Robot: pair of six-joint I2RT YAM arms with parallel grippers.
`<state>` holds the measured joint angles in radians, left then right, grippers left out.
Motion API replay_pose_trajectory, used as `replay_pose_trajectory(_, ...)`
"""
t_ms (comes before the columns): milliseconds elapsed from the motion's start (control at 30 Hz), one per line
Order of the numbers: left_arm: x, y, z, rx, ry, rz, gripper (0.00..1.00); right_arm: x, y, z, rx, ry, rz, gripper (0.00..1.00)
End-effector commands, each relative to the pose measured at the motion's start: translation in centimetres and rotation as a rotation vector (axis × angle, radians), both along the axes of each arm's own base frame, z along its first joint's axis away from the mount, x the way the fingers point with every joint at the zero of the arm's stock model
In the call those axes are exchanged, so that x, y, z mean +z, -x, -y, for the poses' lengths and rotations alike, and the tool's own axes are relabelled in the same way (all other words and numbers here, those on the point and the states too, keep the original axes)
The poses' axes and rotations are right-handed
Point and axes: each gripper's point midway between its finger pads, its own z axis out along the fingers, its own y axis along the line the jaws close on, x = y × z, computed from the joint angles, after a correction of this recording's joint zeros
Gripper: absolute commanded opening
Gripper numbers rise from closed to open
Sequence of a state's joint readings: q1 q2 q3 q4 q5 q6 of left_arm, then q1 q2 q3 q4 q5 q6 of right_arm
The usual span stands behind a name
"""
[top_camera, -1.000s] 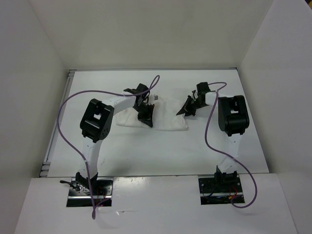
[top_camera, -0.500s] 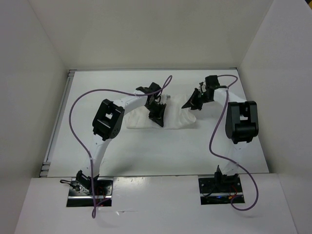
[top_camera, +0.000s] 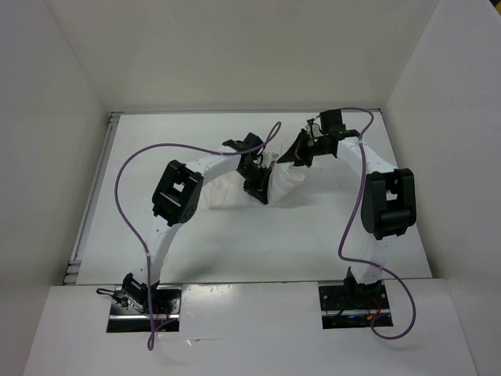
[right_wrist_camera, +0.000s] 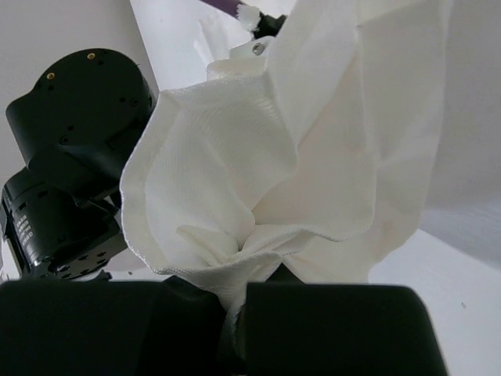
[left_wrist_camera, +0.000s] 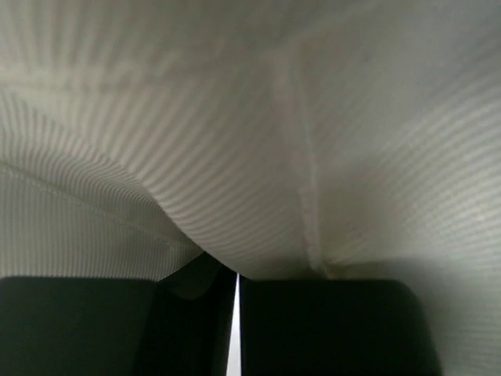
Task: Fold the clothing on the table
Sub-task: Fold the skirt
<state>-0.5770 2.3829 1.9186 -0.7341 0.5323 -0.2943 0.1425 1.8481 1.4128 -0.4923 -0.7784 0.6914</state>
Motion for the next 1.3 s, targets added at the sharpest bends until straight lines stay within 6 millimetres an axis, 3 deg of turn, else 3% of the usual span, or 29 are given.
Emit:
replay_pose_trajectory(0, -1.2, -0.4, -2.2, 0.02, -0.083, 0.024, 0.09, 5.3, -0.9, -1.2, 0.018, -0.063, 0.131, 0.0)
replay_pose_trajectory(33, 1.1, -1.0, -2.6, 0.035, -0.059, 0.061, 0.1, 5.4, -0.8, -1.1, 0.024, -0.057, 0.126, 0.0)
replay_pose_trajectory(100, 3.0, -2.6, -4.7, 0.092, -0.067, 0.102, 0.2, 5.6, -0.8, -1.1, 0.028, -0.054, 0.134, 0.0)
replay_pose_trajectory(133, 5.2, -3.2, -5.5, 0.114, -0.052, 0.145, 0.22, 5.6, -0.8, -1.1, 0.028, -0.054, 0.134, 0.0)
replay_pose_trajectory(200, 6.3, -4.4, -8.6, 0.186, -0.087, 0.174, 0.32, 5.2, -0.8, -1.0, 0.028, -0.04, 0.122, 0.0)
replay_pose_trajectory(233, 7.8, -4.8, -9.7, 0.213, -0.089, 0.21, 0.33, 5.0, -0.7, -1.0, 0.034, -0.034, 0.121, 0.0)
replay_pose_trajectory(267, 7.4, -5.6, -12.4, 0.272, -0.151, 0.224, 0.34, 5.0, -0.7, -0.9, 0.039, -0.031, 0.128, 0.0)
replay_pose_trajectory(300, 7.9, -5.6, -13.8, 0.301, -0.179, 0.24, 0.35, 4.9, -0.5, -0.9, 0.039, -0.03, 0.117, 0.0)
replay_pose_trajectory(367, 6.8, -6.3, -17.7, 0.38, -0.266, 0.238, 0.33, 4.7, -0.6, -0.9, 0.044, -0.025, 0.115, 0.0)
replay_pose_trajectory(467, 4.9, -6.1, -22.1, 0.472, -0.34, 0.199, 0.23, 4.2, -0.5, -0.8, 0.057, -0.014, 0.107, 0.0)
replay_pose_trajectory(600, 2.2, -5.9, -25.5, 0.548, -0.445, 0.165, 0.19, 4.1, -0.3, -0.8, 0.062, -0.009, 0.103, 0.0)
replay_pose_trajectory(733, -0.2, -5.8, -26.0, 0.558, -0.476, 0.119, 0.17, 3.9, -0.4, -0.8, 0.068, -0.005, 0.101, 0.0)
replay_pose_trajectory(833, -0.9, -6.1, -24.9, 0.546, -0.448, 0.102, 0.16, 4.2, -0.6, -0.8, 0.068, -0.006, 0.11, 0.0)
replay_pose_trajectory(1033, -1.2, -5.4, -20.1, 0.465, -0.329, 0.087, 0.14, 3.6, -1.8, -1.2, 0.051, 0.008, 0.097, 0.0)
replay_pose_trajectory(1200, -0.9, -4.7, -17.0, 0.409, -0.274, 0.088, 0.14, 3.1, -2.7, -3.6, 0.07, 0.031, 0.101, 0.0)
replay_pose_trajectory(1267, -1.0, -4.2, -16.1, 0.396, -0.26, 0.08, 0.14, 2.1, -2.6, -4.7, 0.083, 0.038, 0.075, 0.0)
